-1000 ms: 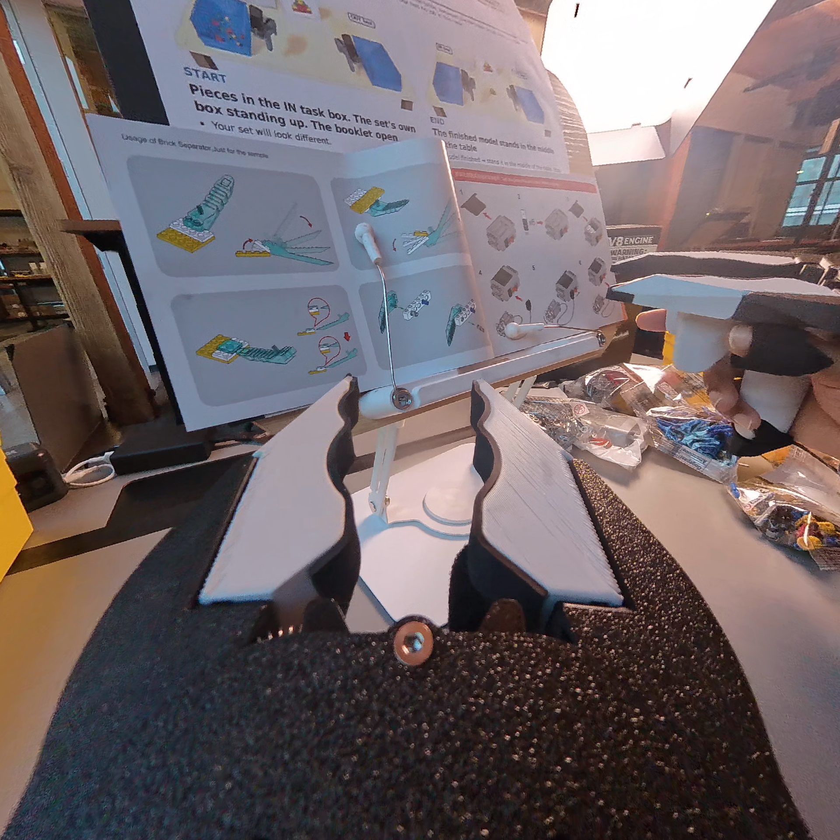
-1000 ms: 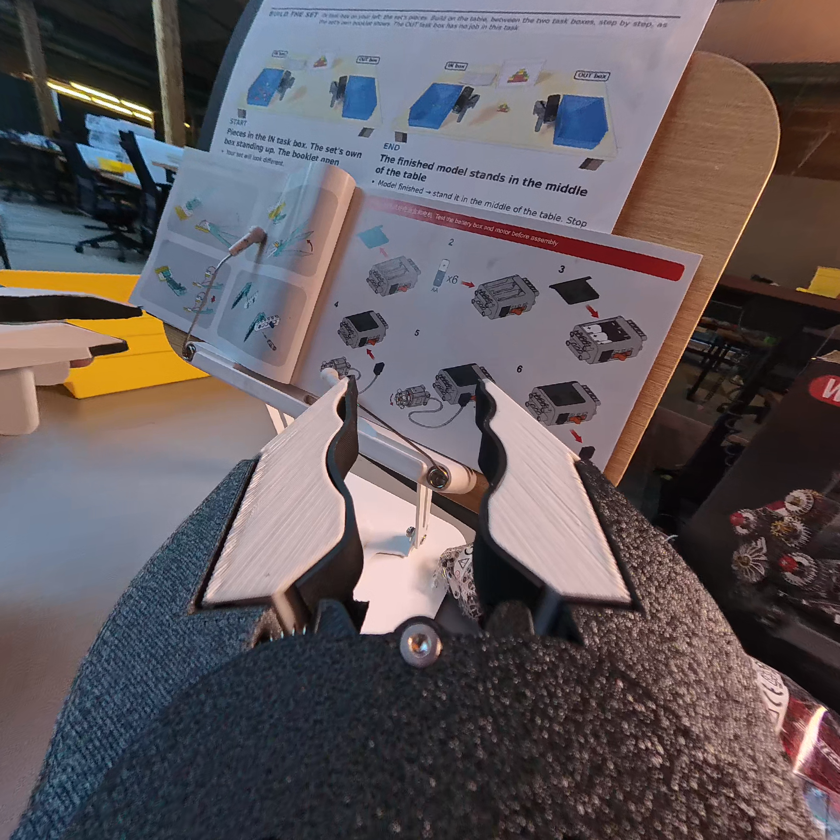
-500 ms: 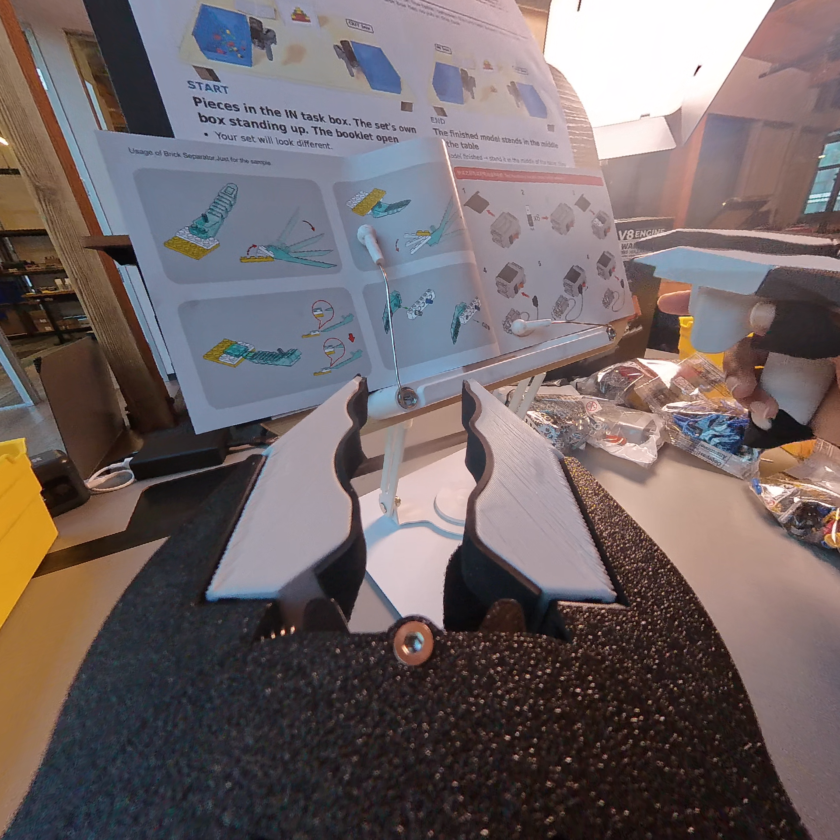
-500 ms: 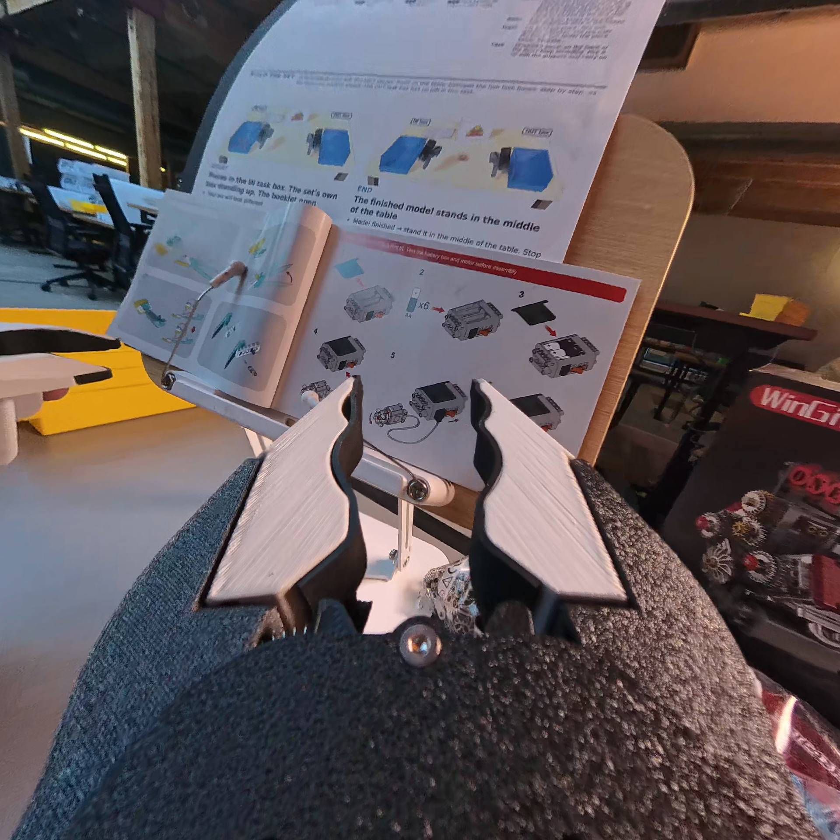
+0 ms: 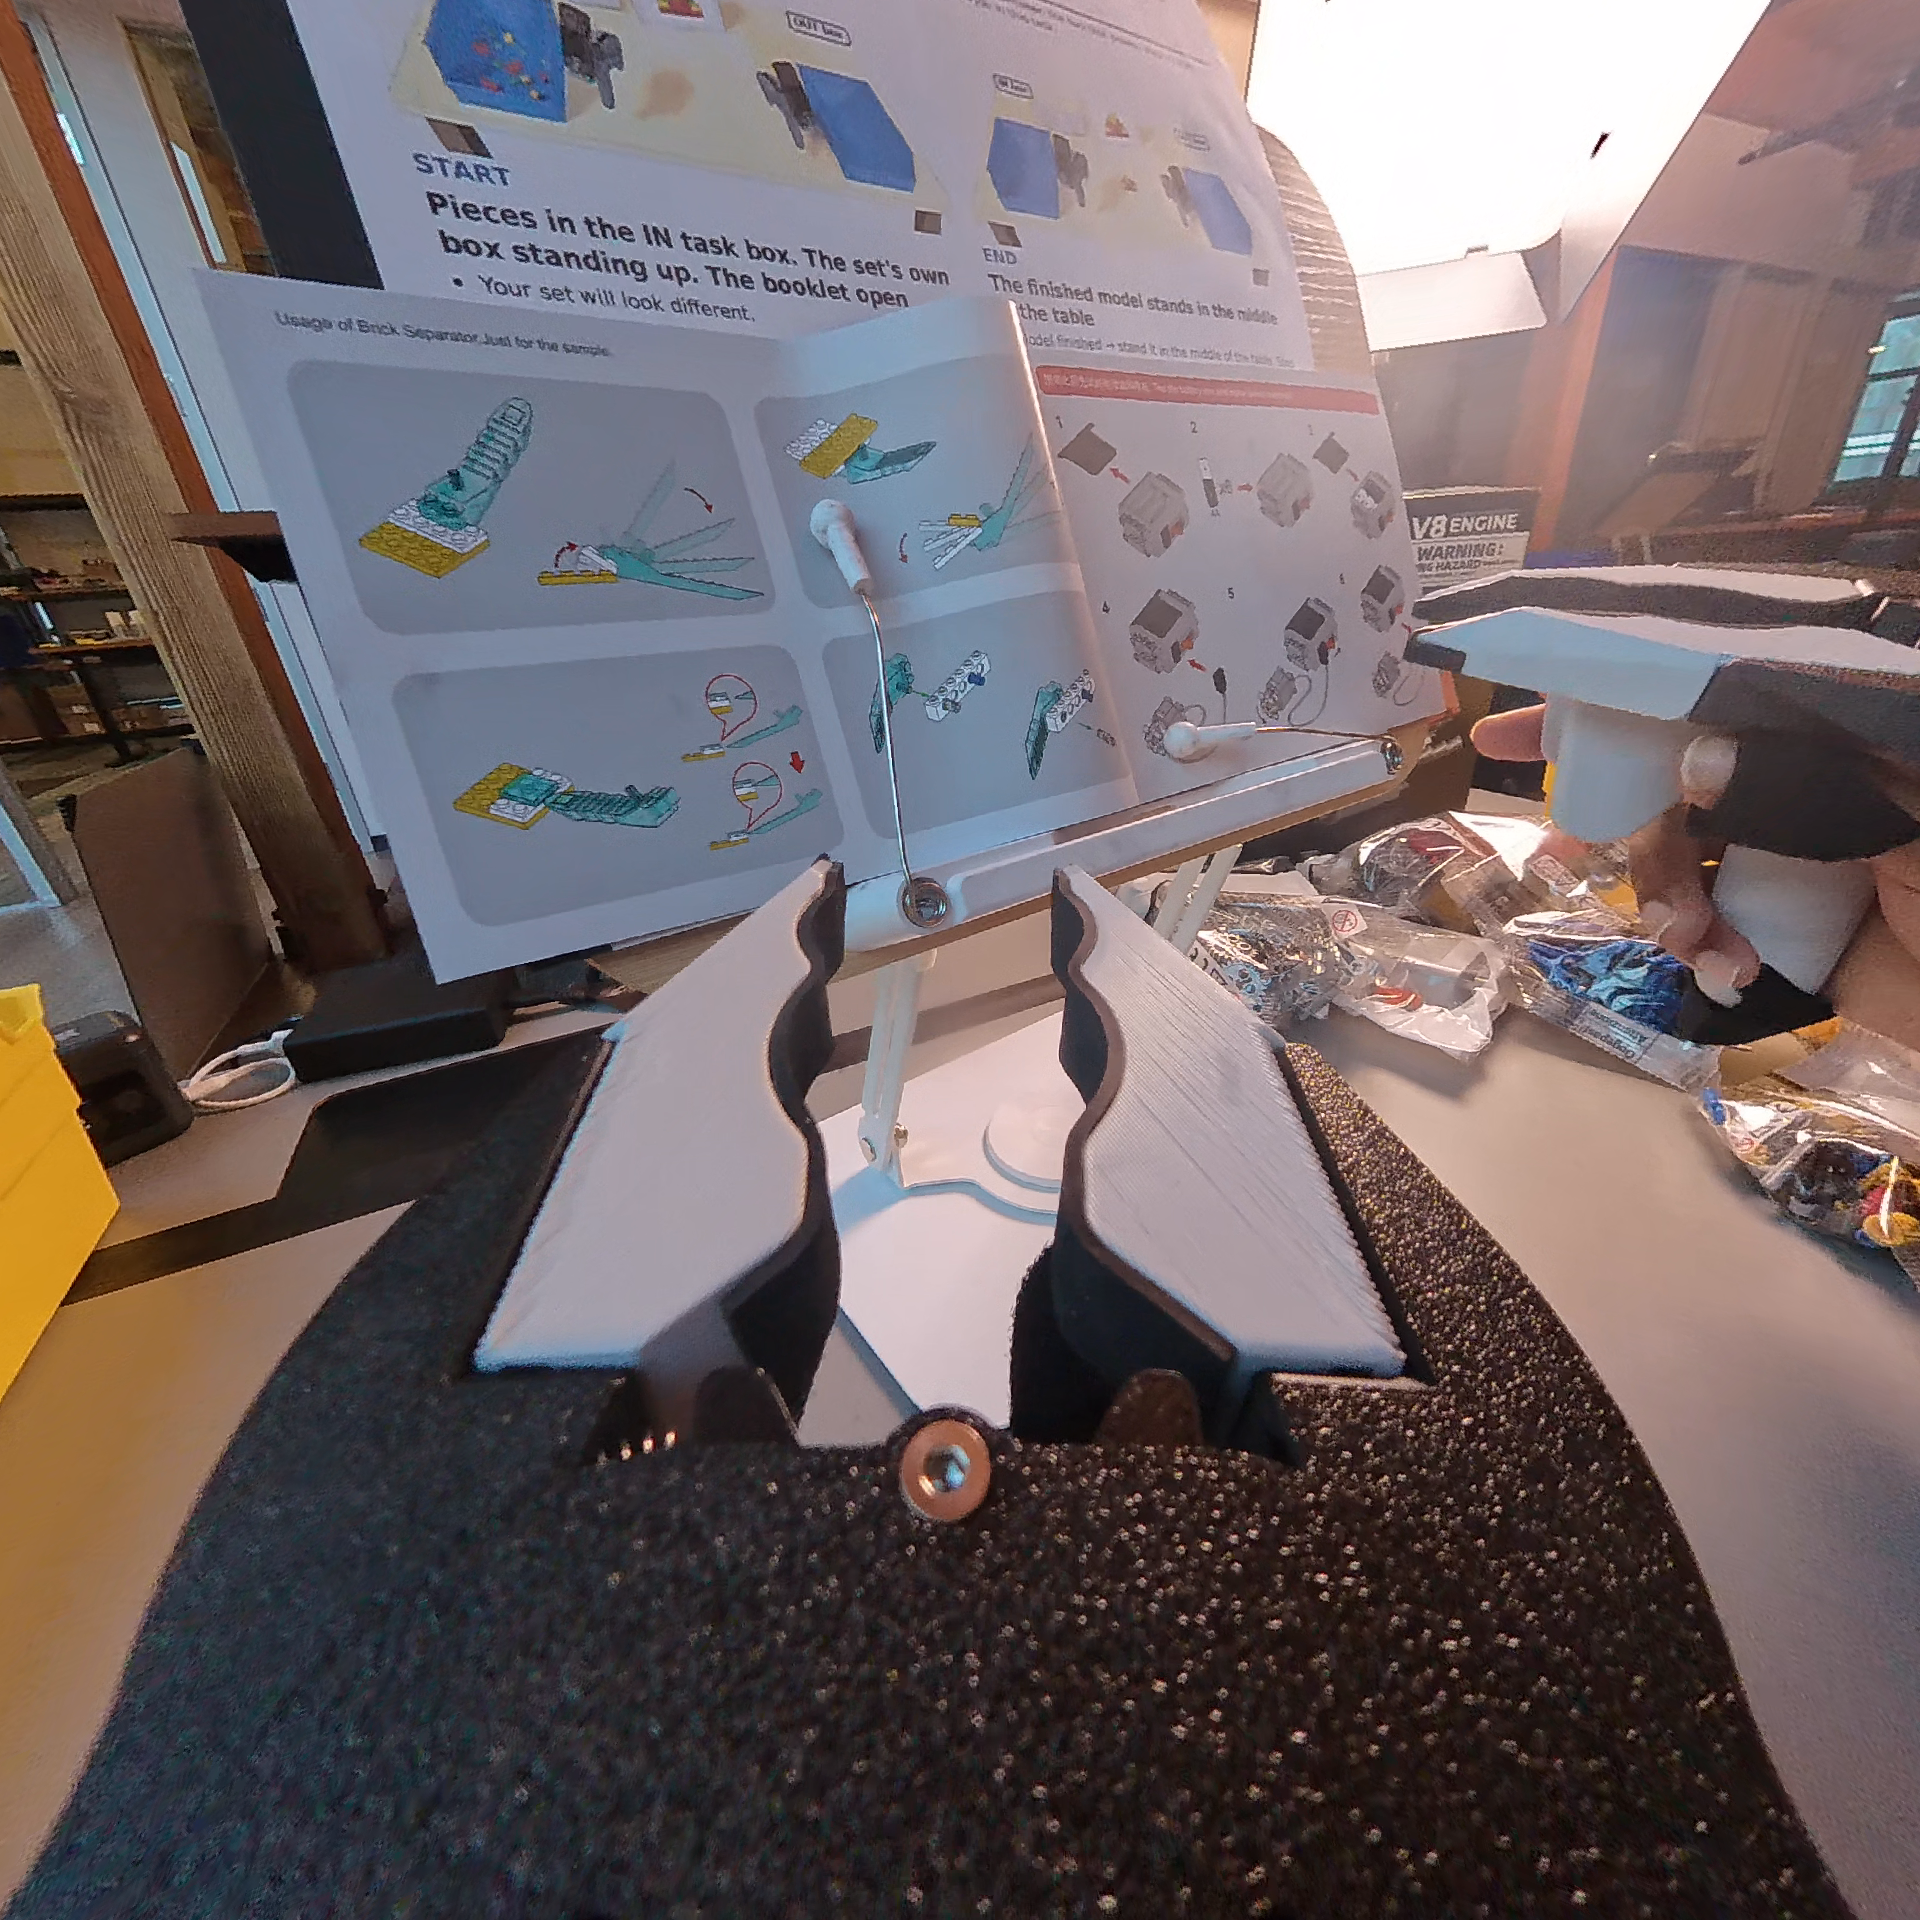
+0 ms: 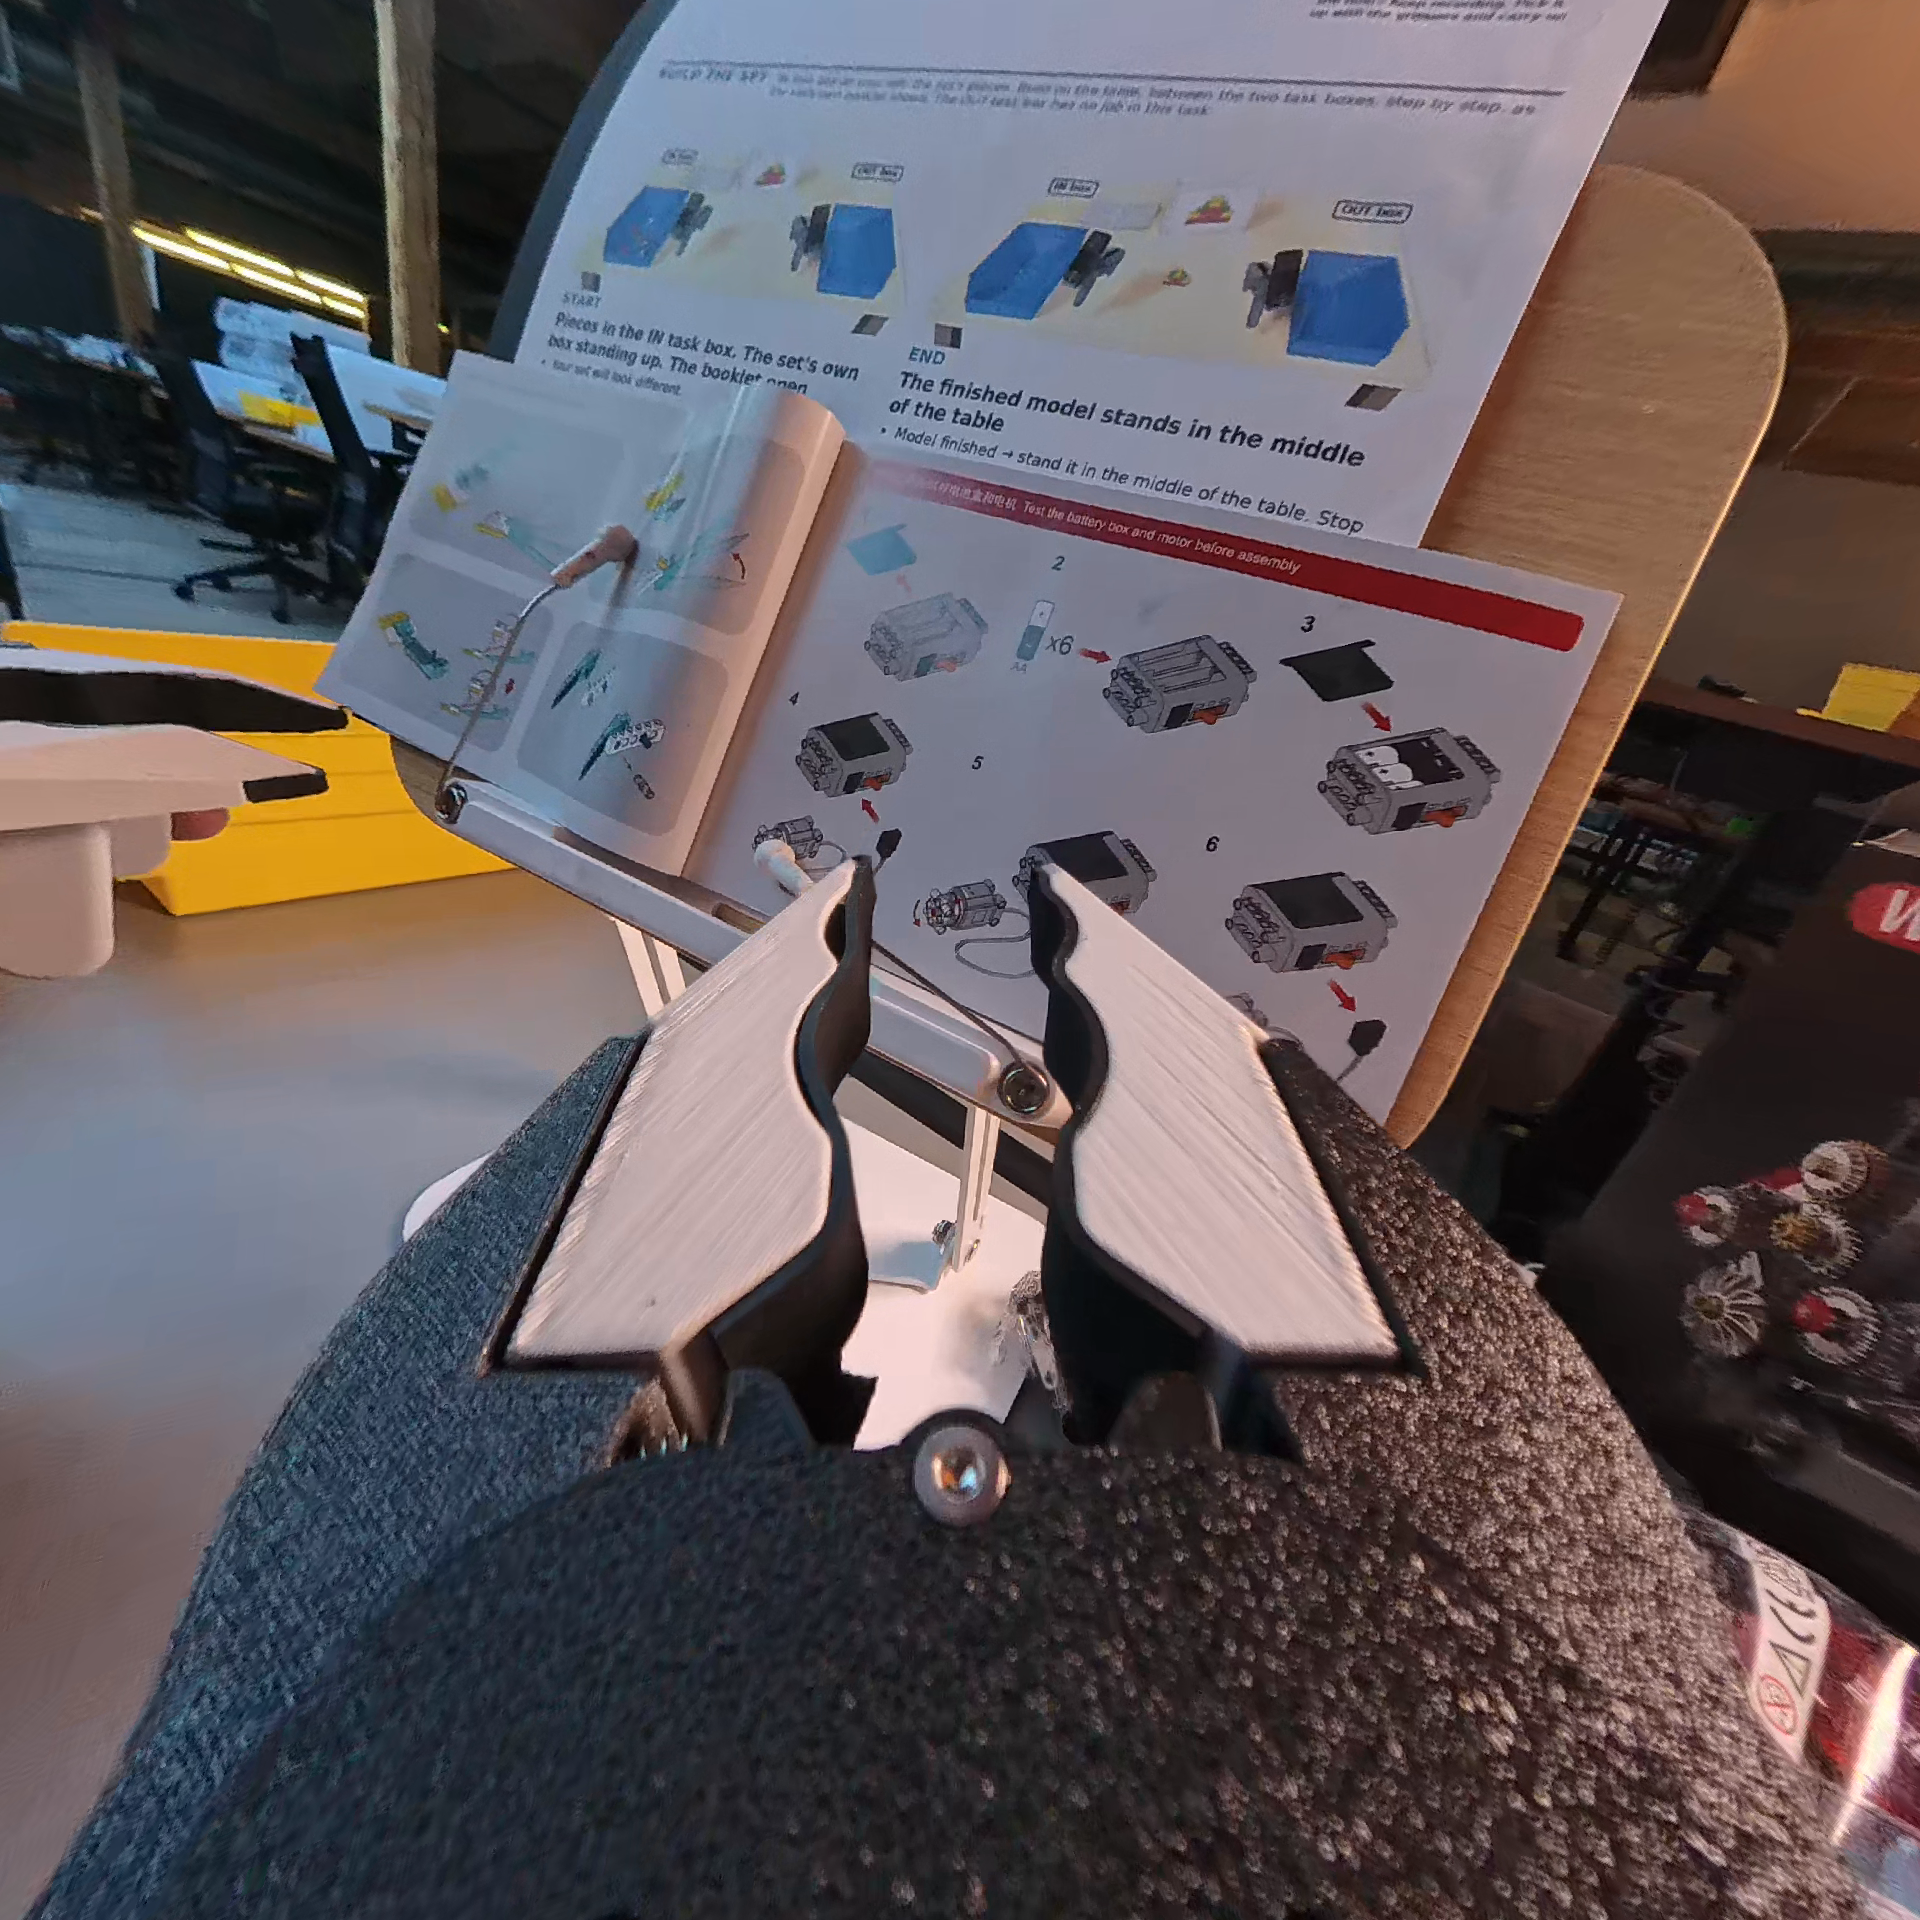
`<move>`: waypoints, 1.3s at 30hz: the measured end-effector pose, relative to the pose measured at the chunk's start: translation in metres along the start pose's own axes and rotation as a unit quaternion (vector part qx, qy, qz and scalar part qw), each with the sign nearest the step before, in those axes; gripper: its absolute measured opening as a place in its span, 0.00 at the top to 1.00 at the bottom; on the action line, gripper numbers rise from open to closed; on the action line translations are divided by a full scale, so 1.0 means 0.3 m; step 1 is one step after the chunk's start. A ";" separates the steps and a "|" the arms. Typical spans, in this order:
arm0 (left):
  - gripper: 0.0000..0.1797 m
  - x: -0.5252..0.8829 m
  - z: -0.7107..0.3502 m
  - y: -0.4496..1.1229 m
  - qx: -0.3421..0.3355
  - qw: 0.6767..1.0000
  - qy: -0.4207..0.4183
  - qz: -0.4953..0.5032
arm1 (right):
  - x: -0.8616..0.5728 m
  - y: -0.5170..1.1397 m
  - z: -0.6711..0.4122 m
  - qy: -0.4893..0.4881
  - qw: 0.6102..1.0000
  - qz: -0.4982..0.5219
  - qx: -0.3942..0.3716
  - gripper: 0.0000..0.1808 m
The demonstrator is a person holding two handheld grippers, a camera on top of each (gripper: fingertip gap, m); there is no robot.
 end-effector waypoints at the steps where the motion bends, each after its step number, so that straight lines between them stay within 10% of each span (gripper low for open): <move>1: 0.79 0.002 0.001 0.000 0.000 1.000 -0.001 -0.001 | 0.000 0.001 0.004 0.001 1.000 0.000 0.002 0.84; 39: 0.75 -0.019 0.014 0.003 0.012 1.000 -0.004 0.027 | 0.017 0.019 0.053 -0.004 0.999 -0.010 0.034 0.79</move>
Point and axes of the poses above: each gripper's, where its closed fingertips meet, y out along the fingers, z out of its underside, x = y × z across the jaws, the point moved 5 cm from there along -y, back along the fingers, and after that the axes turned 10 degrees about y, right-handed, at the moved point
